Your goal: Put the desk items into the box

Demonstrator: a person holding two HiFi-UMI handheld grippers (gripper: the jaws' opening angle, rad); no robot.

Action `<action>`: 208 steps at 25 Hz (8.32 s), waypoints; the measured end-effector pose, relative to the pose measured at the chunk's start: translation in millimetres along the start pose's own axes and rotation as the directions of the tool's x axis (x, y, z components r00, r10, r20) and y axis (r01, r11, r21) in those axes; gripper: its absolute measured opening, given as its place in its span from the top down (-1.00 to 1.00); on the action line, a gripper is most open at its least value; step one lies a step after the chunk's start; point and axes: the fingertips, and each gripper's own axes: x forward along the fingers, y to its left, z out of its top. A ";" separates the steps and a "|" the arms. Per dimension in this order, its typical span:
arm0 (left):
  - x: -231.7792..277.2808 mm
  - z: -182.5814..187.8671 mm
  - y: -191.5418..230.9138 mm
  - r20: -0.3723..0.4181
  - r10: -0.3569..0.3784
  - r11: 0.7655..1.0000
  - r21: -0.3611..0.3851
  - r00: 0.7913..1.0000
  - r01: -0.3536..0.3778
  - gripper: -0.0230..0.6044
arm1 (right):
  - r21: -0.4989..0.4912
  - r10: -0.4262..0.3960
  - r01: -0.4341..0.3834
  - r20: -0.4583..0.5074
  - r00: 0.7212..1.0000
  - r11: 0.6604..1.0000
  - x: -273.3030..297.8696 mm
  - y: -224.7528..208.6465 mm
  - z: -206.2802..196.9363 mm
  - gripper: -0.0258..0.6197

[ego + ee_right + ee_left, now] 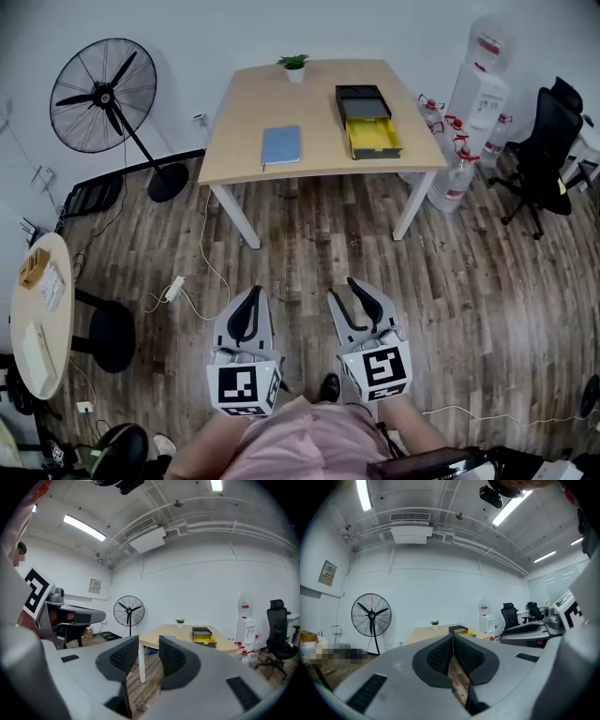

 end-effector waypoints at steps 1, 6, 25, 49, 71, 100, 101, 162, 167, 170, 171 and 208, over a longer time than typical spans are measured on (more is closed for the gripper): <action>1.0 -1.5 -0.1 -0.009 0.005 1.000 0.005 1.000 -0.005 0.89 | 0.013 -0.006 0.006 -0.005 1.000 1.000 1.1 -4.9 -3.6 0.50; 13.7 -10.0 7.9 -0.038 0.024 1.000 0.015 0.999 -0.024 0.89 | 0.039 -0.008 0.009 -0.032 0.999 0.999 17.7 -15.9 -15.1 0.52; 209.1 -7.8 168.2 0.012 0.003 0.999 -0.037 1.000 -0.002 0.88 | -0.028 -0.068 0.067 -0.056 0.996 0.997 259.3 -47.5 23.7 0.54; 347.0 -41.5 184.6 -0.094 -0.161 0.986 -0.052 0.983 0.156 0.88 | -0.005 -0.189 0.189 -0.120 0.975 0.982 368.1 -121.4 13.3 0.60; 552.1 -39.3 200.9 -0.226 0.024 1.000 0.025 0.974 -0.018 0.89 | 0.077 0.154 -0.144 -0.141 0.978 0.987 567.7 -214.6 6.1 0.60; 629.4 -165.3 209.8 -0.425 -0.141 0.987 -0.128 0.894 0.095 0.89 | 0.111 0.084 -0.041 -0.421 0.903 0.993 641.7 -225.7 -99.1 0.91; 628.2 -174.0 208.2 -0.443 -0.147 0.986 -0.132 0.885 0.098 0.89 | 0.117 0.082 -0.034 -0.434 0.897 0.993 640.7 -226.4 -107.0 0.92; 531.0 -238.6 152.2 -0.625 -0.134 0.990 -0.045 0.769 0.137 0.89 | 0.095 0.142 -0.107 -0.539 0.831 0.990 550.8 -184.6 -169.8 0.92; 530.9 -238.0 154.3 -0.618 -0.151 0.988 -0.082 0.771 0.127 0.89 | 0.152 0.154 -0.087 -0.518 0.841 0.984 548.1 -185.0 -168.0 0.92; 527.5 -222.9 159.9 -0.585 -0.133 0.991 -0.077 0.800 0.109 0.89 | 0.240 0.202 -0.091 -0.493 0.846 0.966 533.1 -184.5 -162.6 0.85; 526.3 -216.7 160.7 -0.574 -0.128 0.992 -0.065 0.809 0.111 0.89 | 0.261 0.214 -0.092 -0.490 0.845 0.961 525.4 -185.9 -161.8 0.83; 507.3 -189.5 188.7 -0.557 -0.105 0.994 -0.086 0.824 0.068 0.89 | 0.962 0.625 -0.162 -0.010 0.781 0.218 495.8 -128.2 -196.1 -0.08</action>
